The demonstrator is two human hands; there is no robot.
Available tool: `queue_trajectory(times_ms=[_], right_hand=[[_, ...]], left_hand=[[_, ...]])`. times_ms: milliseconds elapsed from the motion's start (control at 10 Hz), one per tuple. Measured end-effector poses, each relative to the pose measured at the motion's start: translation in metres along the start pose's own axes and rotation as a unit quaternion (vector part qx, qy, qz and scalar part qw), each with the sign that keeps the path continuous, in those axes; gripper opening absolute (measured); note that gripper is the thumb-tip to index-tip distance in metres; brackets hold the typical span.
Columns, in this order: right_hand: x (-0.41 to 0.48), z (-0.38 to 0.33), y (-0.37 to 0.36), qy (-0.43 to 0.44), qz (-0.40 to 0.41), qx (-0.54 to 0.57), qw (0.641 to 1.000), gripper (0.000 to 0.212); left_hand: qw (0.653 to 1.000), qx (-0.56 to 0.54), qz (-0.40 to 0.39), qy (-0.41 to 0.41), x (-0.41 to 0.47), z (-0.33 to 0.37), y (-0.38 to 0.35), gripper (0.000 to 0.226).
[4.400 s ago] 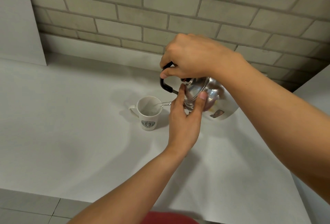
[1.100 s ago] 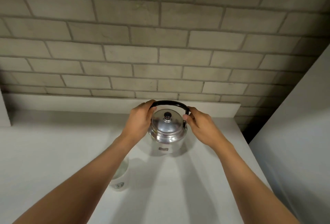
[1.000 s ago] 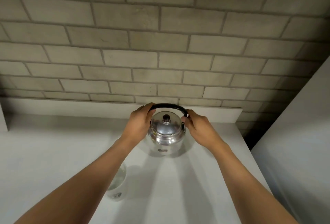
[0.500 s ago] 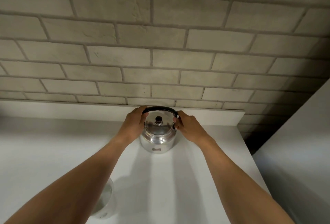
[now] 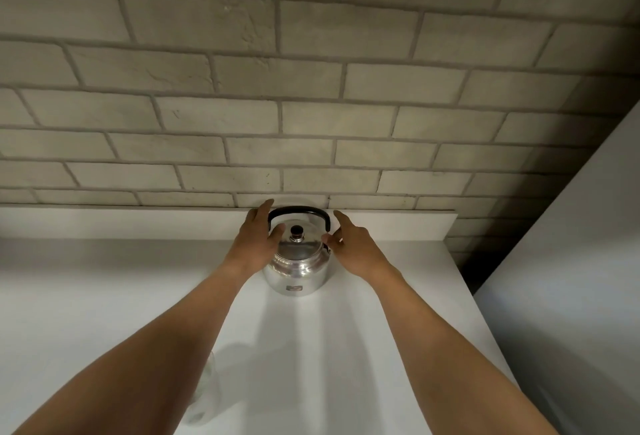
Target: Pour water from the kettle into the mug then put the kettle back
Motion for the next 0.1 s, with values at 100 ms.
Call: queue_trajectory(times_ms=[100], right_hand=[[-0.0143, -0.0026, 0.0053, 0.003, 0.058, -0.006, 0.998, 0.067]], left_hand=[[0.998, 0.027, 0.025, -0.042, -0.0080, 0.0166, 0.0082, 0.062]])
Point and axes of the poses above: each hand's wrist, its own x-axis towards the middle knuckle, its own y-axis out of the back of the hand, z = x × y, the point moved 2 cm from there along x, towards the middle knuckle, and after that the axes turned 6 degrees about -z, right-handed, at the moved point
